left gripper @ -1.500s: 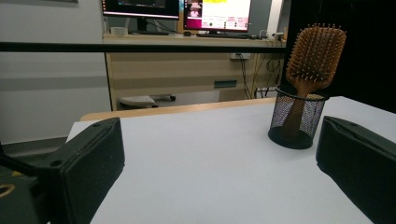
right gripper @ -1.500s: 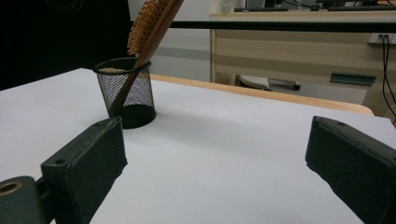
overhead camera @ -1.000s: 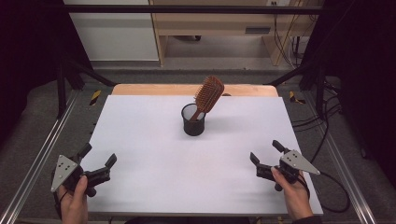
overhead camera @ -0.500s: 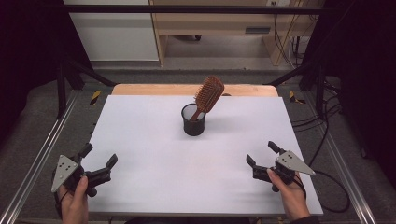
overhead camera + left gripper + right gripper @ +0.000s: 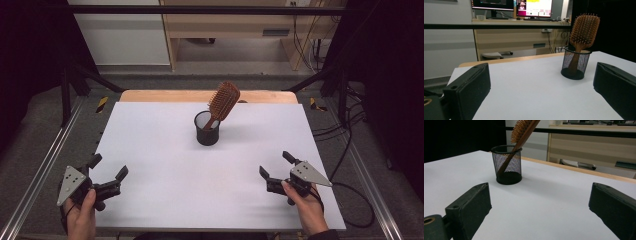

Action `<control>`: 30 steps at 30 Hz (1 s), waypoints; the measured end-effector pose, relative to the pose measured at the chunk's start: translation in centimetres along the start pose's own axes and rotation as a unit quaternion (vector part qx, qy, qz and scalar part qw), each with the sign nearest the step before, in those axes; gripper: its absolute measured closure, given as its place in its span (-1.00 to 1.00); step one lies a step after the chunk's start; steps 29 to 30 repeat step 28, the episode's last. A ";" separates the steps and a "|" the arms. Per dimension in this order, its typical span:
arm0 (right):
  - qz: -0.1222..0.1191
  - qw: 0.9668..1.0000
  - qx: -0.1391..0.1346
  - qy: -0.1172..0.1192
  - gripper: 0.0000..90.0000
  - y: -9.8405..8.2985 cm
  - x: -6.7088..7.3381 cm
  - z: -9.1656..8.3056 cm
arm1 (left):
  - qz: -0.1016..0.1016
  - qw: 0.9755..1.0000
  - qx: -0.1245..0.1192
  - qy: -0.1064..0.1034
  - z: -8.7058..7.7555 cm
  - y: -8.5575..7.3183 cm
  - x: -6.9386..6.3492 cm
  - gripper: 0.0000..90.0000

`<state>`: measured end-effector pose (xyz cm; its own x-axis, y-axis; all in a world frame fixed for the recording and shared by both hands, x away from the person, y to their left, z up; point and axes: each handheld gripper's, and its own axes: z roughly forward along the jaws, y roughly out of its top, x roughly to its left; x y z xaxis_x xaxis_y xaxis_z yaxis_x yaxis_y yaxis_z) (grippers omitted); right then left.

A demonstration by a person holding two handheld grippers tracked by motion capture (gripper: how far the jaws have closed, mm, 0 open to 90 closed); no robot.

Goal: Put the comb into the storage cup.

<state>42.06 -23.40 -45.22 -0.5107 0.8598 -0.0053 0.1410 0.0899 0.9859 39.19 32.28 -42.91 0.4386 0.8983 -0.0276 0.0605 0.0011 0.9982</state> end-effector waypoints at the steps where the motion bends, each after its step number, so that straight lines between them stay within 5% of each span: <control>1: 0.000 1.000 0.000 0.002 -0.91 0.0 0.0 0.0 | 0.000 1.000 0.000 -0.001 0.0 0.0 0.0 -0.97; 30: 0.000 1.000 0.000 0.017 -0.92 -0.1 0.2 2.2 | -0.003 1.000 0.018 -0.012 1.0 -0.4 -0.3 -0.97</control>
